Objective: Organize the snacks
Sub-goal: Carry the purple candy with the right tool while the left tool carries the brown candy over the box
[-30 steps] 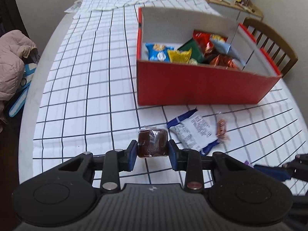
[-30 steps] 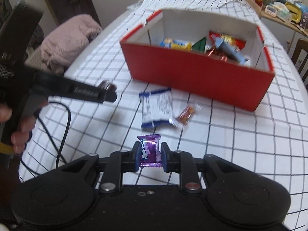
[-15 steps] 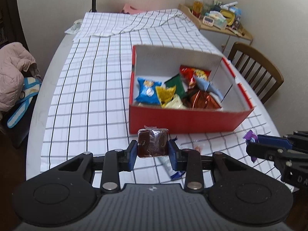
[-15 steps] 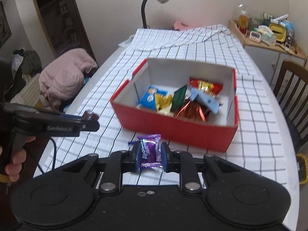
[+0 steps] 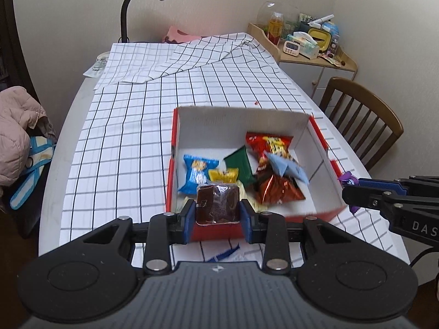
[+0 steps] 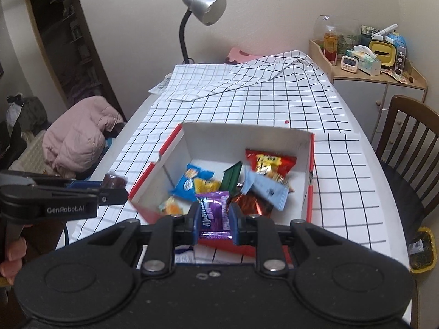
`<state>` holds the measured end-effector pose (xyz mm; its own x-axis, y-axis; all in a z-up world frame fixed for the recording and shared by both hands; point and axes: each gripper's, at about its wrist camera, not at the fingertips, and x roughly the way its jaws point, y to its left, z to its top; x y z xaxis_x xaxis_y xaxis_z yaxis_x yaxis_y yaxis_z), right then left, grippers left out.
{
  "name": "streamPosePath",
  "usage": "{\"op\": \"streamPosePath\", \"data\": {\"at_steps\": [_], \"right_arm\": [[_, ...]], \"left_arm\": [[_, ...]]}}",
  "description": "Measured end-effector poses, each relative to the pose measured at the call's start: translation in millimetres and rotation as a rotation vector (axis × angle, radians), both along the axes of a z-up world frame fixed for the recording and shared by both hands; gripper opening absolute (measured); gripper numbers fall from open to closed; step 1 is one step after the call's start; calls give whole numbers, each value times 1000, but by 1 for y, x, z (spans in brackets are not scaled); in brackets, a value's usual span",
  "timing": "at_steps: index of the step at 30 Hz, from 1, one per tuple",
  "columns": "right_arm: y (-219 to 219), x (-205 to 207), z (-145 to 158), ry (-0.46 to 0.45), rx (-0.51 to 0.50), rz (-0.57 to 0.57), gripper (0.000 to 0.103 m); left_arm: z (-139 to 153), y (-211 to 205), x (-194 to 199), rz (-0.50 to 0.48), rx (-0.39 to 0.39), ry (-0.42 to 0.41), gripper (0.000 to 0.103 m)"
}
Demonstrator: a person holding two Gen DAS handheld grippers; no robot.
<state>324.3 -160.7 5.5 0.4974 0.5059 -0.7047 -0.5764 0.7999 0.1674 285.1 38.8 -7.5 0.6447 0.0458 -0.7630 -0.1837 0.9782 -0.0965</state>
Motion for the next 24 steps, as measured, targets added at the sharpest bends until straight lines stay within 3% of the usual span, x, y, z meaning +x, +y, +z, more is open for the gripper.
{"op": "streamPosePath", "data": {"at_steps": [9,24], "right_arm": [[13,47,-11,24,-21,-19,21],[50,123,-59,133,-130,-5,21]], "left_arm": [[-10,-2,51,26,15,43,33],[-60,5,118,62,45,205,33]]}}
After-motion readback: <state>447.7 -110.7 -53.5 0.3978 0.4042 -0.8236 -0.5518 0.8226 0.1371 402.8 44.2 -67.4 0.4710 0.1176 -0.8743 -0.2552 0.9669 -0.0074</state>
